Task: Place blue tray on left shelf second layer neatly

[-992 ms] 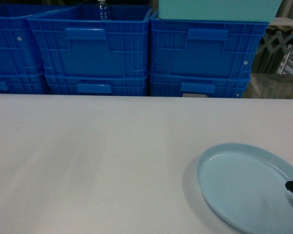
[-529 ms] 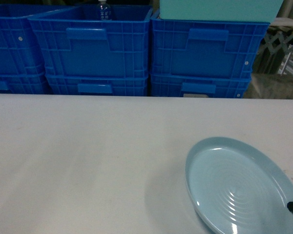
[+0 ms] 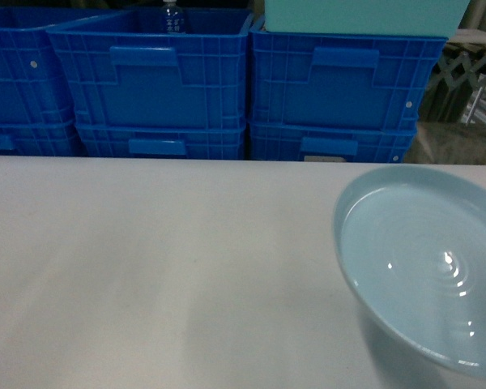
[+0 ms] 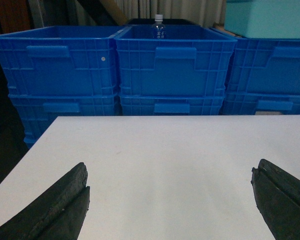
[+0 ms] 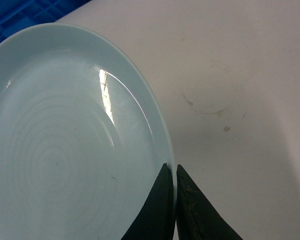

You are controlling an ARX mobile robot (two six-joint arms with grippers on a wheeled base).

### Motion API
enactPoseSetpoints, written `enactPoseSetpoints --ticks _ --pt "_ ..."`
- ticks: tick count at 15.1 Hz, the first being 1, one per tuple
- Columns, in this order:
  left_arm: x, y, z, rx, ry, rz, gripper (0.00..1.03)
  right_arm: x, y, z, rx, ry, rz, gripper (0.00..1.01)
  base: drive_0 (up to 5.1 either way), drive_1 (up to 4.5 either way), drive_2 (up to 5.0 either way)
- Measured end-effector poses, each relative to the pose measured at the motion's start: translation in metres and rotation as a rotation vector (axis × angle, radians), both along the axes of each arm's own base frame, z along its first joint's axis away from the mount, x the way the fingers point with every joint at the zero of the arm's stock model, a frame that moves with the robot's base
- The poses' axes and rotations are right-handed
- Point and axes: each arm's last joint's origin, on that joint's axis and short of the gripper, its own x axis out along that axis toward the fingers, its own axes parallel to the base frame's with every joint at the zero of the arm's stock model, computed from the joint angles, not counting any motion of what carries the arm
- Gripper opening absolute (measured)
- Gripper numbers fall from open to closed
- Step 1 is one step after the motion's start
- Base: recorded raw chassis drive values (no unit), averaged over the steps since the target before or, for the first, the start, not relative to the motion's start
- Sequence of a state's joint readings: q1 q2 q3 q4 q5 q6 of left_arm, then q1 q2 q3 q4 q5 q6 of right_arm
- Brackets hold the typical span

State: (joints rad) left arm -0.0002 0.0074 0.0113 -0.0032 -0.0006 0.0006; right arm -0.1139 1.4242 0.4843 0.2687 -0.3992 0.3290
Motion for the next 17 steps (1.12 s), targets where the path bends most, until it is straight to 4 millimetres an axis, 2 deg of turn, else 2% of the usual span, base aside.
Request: enactPoseSetpoints --ticks 2,4,7,11,17 --pt "0.000 0.000 0.000 0.000 0.000 0.000 0.98 -0.010 -0.010 0.014 -0.026 -0.001 -0.002 0.02 0.0 0.00 0.0" --pt "0.000 0.000 0.000 0.000 0.001 0.000 0.98 -0.032 -0.025 0.023 -0.044 0.014 -0.072 0.02 0.0 0.00 0.0" --pt "0.000 0.000 0.000 0.000 0.000 0.000 0.98 -0.061 -0.030 0.038 -0.031 -0.017 -0.072 0.02 0.0 0.00 0.0" --pt "0.000 0.000 0.000 0.000 0.000 0.000 0.98 -0.064 -0.025 0.044 -0.030 -0.047 -0.040 0.02 0.0 0.00 0.0" --pt "0.000 0.000 0.000 0.000 0.000 0.000 0.98 -0.063 -0.026 0.032 -0.022 0.049 -0.062 0.02 0.0 0.00 0.0"
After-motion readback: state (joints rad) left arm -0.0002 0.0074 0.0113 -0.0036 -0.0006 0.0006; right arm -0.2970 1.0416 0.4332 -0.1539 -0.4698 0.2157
